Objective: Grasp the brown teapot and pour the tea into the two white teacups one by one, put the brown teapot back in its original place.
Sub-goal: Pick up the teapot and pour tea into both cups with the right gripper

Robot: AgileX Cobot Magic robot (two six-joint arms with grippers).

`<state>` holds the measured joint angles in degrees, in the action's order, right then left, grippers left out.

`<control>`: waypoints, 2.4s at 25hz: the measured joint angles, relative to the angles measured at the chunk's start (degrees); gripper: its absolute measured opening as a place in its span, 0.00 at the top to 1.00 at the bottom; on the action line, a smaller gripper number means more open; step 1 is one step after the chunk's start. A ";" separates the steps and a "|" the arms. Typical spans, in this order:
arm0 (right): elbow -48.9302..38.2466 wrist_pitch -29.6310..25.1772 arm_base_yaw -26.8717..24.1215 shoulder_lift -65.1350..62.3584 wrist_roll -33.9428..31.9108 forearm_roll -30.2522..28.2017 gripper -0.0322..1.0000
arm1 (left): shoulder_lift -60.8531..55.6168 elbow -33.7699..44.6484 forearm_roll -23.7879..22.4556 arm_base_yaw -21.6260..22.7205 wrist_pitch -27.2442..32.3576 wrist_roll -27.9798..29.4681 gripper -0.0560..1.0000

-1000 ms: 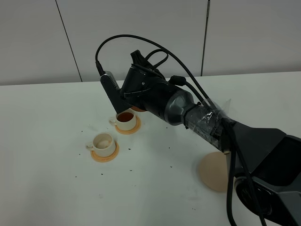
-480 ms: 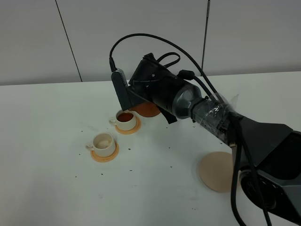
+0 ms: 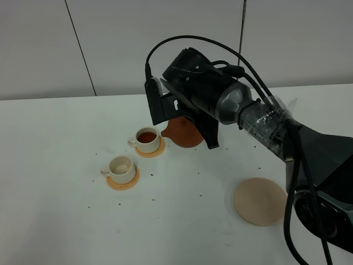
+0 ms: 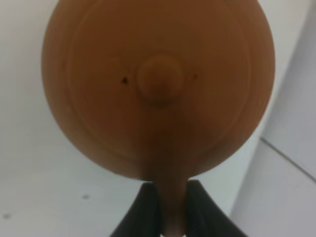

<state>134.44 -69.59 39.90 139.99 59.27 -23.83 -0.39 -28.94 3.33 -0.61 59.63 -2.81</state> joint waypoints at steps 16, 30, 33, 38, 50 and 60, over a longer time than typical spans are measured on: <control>5.11 -0.78 -6.96 -1.21 1.01 24.60 0.88 | 0.00 0.00 0.00 0.00 0.00 0.00 0.72; 5.11 -1.06 -8.06 0.05 -4.54 24.66 0.88 | 0.00 0.00 0.00 0.00 0.00 0.00 0.72; 5.11 -1.06 -8.06 0.05 -4.55 24.66 0.88 | 0.00 0.00 0.00 0.00 0.00 0.00 0.72; 5.11 -1.06 -8.06 0.05 -5.00 24.83 0.88 | 0.00 0.00 0.00 0.00 0.00 0.00 0.72; 5.11 -1.11 -3.09 -1.25 -7.97 26.38 0.88 | 0.00 0.00 0.00 0.00 0.00 0.00 0.72; -8.86 -1.04 -1.31 -8.43 -11.95 25.02 0.88 | 0.00 0.00 0.00 0.00 0.00 0.00 0.72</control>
<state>125.58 -70.63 38.59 131.56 47.32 1.19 -0.39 -28.94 3.33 -0.61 59.63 -2.81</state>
